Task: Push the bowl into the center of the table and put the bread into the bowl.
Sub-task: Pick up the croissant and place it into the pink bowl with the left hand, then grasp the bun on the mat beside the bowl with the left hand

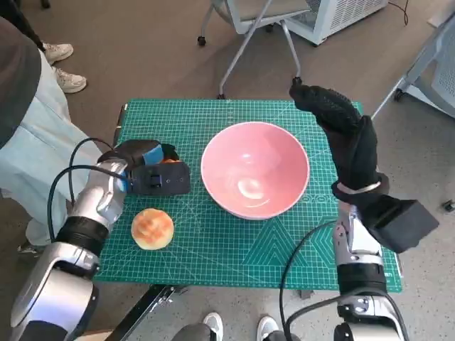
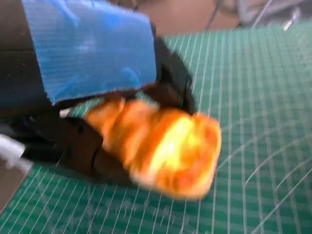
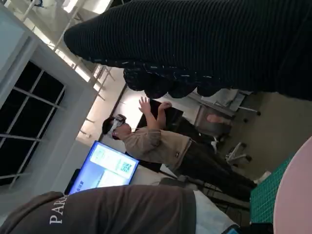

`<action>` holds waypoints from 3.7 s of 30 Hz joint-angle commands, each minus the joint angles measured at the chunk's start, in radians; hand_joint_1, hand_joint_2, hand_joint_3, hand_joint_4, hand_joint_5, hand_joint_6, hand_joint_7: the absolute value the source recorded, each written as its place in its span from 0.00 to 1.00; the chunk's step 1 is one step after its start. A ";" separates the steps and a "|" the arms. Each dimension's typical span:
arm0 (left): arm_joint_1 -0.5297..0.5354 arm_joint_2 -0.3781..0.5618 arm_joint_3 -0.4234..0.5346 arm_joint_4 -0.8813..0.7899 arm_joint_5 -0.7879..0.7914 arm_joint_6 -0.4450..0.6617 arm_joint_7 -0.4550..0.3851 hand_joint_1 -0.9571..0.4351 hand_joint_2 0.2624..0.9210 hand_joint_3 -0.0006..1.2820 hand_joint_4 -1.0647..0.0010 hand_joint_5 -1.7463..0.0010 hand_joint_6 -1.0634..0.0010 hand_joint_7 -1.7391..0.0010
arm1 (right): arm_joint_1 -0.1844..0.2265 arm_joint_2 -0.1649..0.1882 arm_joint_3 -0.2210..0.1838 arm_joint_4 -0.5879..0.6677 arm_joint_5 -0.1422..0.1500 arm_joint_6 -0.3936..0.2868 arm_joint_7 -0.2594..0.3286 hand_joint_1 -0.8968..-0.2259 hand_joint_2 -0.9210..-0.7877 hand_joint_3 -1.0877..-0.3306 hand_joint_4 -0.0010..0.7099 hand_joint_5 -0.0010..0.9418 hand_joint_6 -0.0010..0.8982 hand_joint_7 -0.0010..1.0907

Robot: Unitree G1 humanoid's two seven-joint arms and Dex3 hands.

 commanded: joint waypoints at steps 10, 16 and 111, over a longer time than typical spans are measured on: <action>0.141 0.098 0.193 -0.479 -0.110 -0.021 -0.010 0.69 0.99 0.02 0.29 0.34 0.34 0.40 | 0.025 -0.003 -0.003 0.001 0.008 0.025 0.008 0.31 0.00 0.38 0.23 0.00 0.00 0.54; 0.179 0.098 0.279 -0.692 -0.147 -0.002 -0.011 0.69 0.97 0.02 0.26 0.37 0.33 0.40 | 0.025 -0.003 -0.002 -0.001 0.012 0.028 0.012 0.32 0.00 0.38 0.23 0.00 0.00 0.54; 0.316 0.267 0.457 -1.209 -0.426 0.248 -0.682 0.70 0.72 0.00 0.98 1.00 0.79 1.00 | 0.079 0.012 -0.004 -0.082 0.027 0.059 -0.009 0.32 0.00 0.41 0.26 0.01 0.00 0.55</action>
